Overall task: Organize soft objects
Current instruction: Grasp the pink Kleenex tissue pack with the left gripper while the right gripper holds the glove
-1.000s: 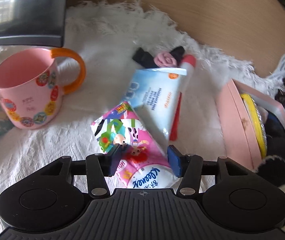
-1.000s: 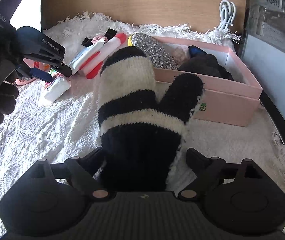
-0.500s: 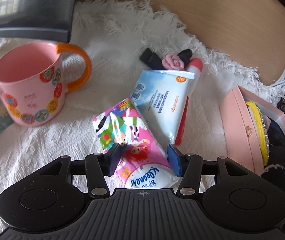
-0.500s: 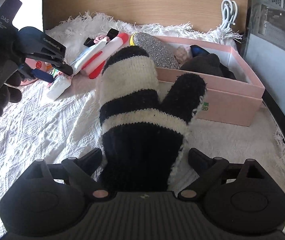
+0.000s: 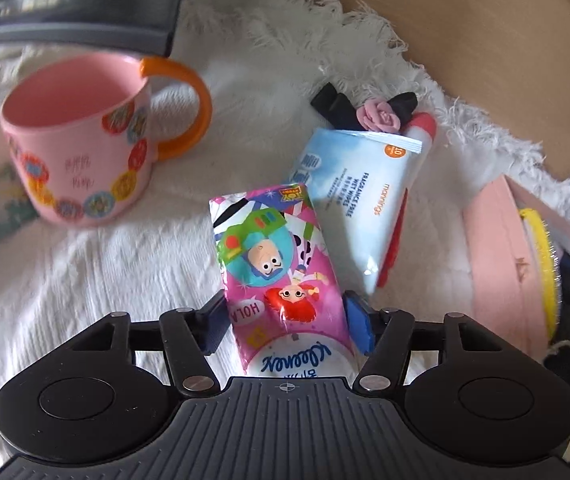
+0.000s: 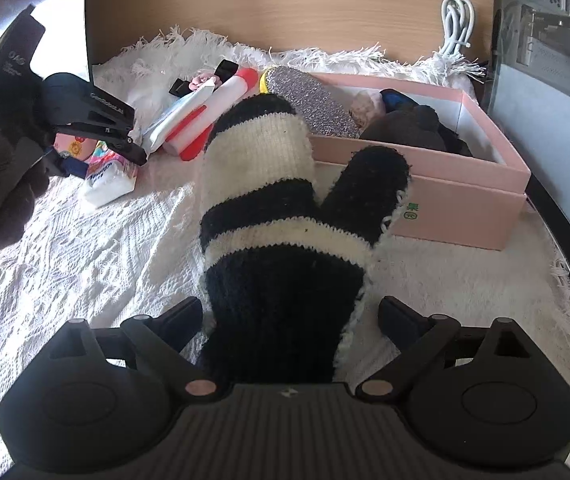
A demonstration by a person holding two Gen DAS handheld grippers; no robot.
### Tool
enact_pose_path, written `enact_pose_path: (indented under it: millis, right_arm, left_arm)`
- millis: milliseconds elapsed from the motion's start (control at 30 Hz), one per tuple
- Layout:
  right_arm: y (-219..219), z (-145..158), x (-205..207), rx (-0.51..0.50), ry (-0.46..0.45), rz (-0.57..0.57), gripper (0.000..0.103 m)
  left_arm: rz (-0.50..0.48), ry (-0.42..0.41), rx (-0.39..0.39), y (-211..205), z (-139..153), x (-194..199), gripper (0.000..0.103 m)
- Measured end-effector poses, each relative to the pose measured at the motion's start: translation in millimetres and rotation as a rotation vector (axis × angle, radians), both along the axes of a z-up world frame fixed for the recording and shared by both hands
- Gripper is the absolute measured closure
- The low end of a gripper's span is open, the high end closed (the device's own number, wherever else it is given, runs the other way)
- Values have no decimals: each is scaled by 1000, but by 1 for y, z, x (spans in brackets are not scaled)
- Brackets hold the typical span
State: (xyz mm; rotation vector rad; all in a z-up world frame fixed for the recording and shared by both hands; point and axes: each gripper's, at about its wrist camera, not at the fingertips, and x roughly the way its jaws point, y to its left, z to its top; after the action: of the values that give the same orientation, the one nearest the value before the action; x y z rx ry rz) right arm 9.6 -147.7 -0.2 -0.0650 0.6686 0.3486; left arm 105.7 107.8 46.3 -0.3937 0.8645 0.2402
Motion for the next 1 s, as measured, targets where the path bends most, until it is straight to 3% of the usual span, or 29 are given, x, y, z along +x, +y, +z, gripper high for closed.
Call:
enact_pose_path:
  millis: [133,267,400,600,800,900,1000]
  right_arm:
    - [1,0,1,0,7,11,5]
    - [4,1,1,-29,7,8,5]
    - [14,8,-6,-112,-66,-5,5]
    - [28,19,-14,-215,-136,7,5]
    - [6,37,-8,-83,-56,-44,5]
    - [14,34,2,-158,-76,-93,5]
    - [34,35,-1,-226,-138,-71,5]
  left_arm:
    - [-31,14,69,-4,3,3,41]
    - [-76,9,83,-9,8,-5,42]
    - [-123,-1,87,-12,14,-20,44]
    - [-213,-21,42,-12,22,-62,44]
    - [-325,-14,-38,-9,21,-121,44]
    - [-331,0,-79,-4,16,-135,44]
    - [-347,10,-63,-5,16,-141,44]
